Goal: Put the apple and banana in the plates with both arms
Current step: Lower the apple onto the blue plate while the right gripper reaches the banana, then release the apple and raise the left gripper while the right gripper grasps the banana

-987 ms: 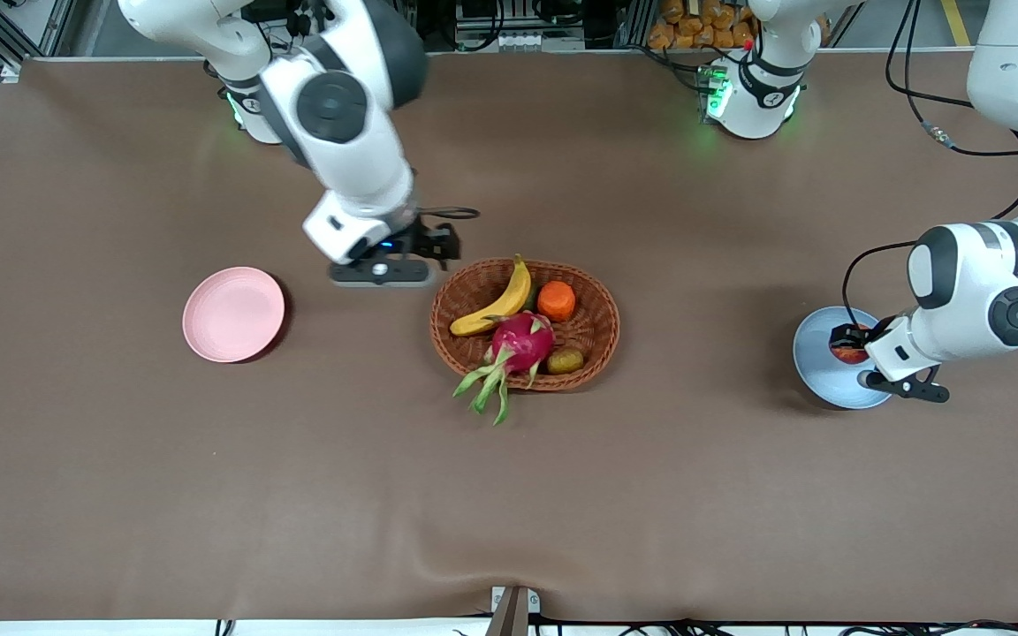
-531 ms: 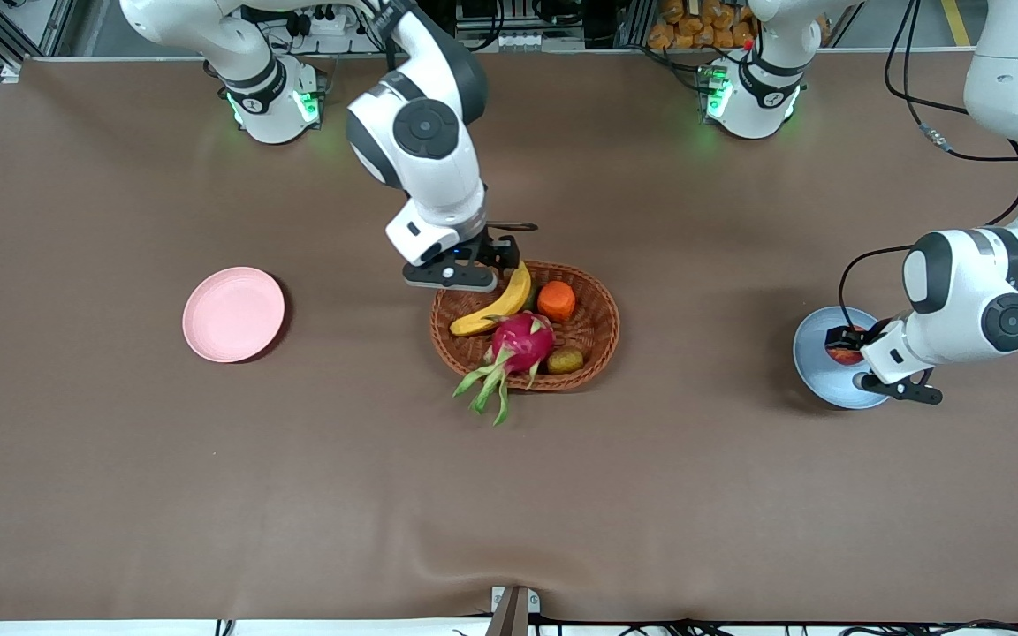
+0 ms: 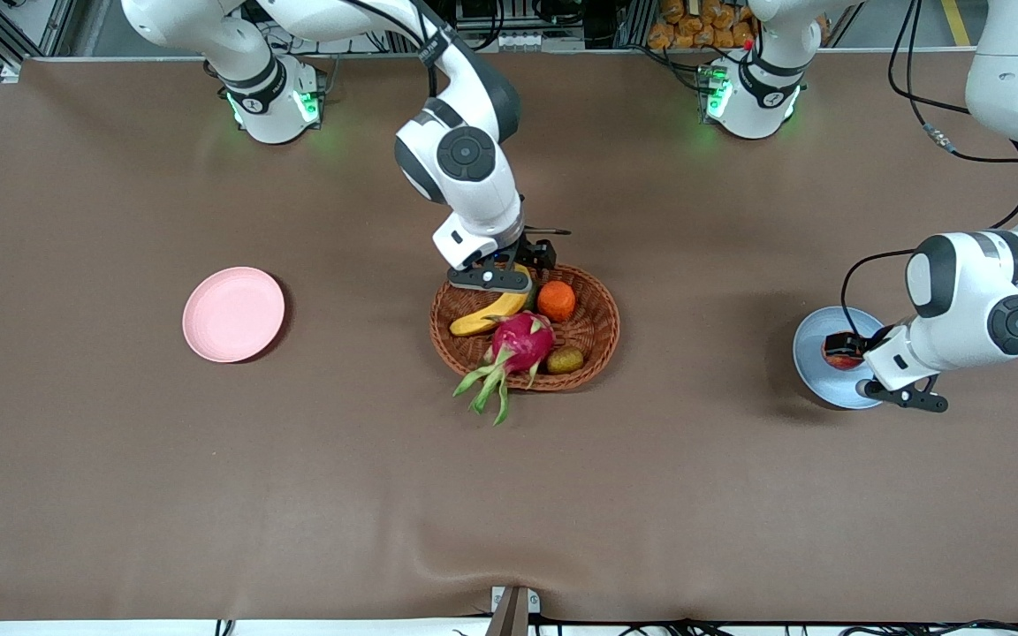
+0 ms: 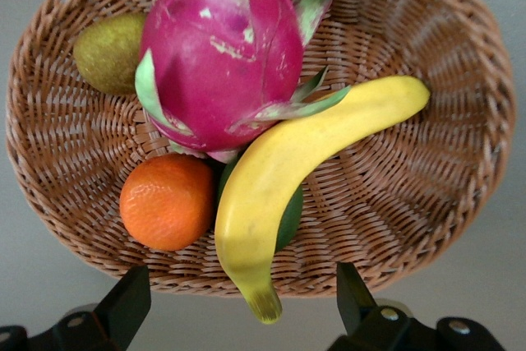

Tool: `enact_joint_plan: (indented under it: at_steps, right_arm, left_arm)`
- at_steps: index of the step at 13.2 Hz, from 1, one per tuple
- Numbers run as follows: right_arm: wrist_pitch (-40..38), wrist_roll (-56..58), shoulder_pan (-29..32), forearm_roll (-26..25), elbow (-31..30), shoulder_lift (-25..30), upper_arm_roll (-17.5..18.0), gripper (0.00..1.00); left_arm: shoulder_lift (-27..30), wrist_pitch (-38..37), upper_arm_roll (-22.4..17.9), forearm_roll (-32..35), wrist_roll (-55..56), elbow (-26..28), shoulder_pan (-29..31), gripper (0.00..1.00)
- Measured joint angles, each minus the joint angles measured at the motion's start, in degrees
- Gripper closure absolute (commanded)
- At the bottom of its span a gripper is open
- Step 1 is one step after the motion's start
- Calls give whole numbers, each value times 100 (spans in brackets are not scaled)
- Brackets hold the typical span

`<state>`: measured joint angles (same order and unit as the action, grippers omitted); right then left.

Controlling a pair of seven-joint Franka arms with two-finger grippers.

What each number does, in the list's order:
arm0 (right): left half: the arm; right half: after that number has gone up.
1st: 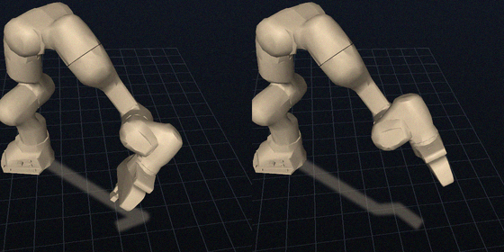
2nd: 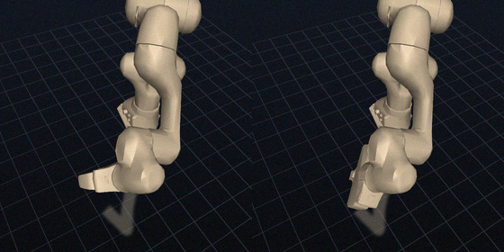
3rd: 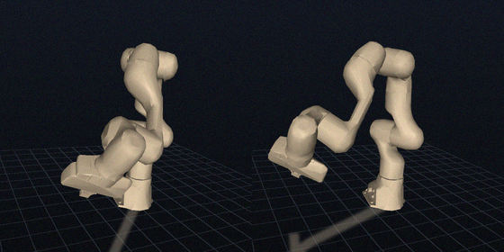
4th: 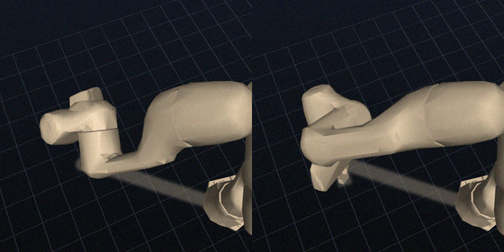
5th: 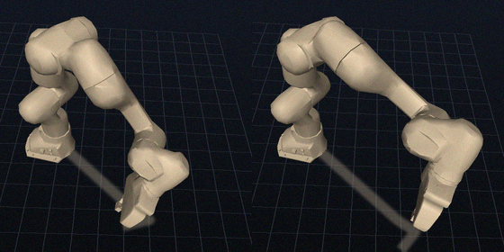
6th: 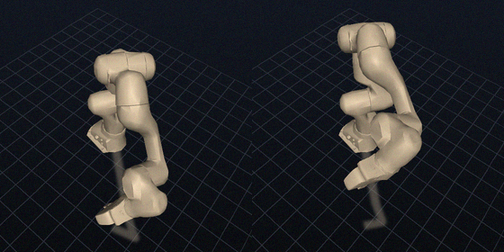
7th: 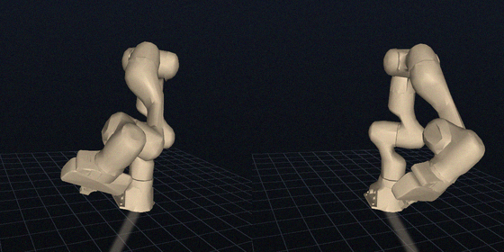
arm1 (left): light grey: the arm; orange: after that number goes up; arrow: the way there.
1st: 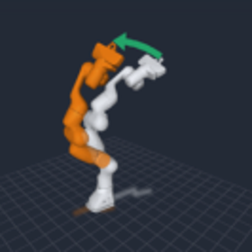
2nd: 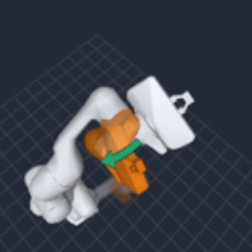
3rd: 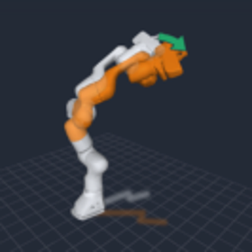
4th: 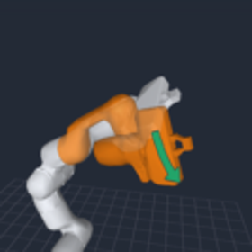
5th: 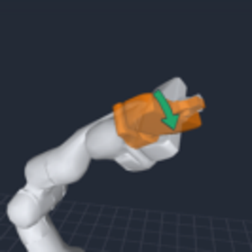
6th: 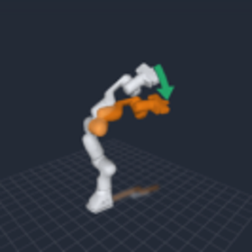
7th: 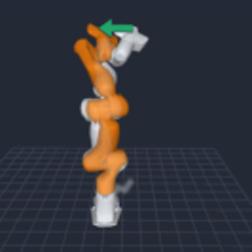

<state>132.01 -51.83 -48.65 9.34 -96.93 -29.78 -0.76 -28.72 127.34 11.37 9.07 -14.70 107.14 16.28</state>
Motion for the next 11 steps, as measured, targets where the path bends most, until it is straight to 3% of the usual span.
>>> enact_joint_plan:
  at_steps: [5, 11]
  right_arm:
    - [37, -4, -8, 1, 13, -116, -14, 0]
    - [365, -4, -44, 1, 21, -376, -15, 16]
  left_arm:
    - [369, -1341, 565, 0, 20, -959, -7, 0]
    - [587, -1936, 998, 1, 374, -1613, -19, 0]
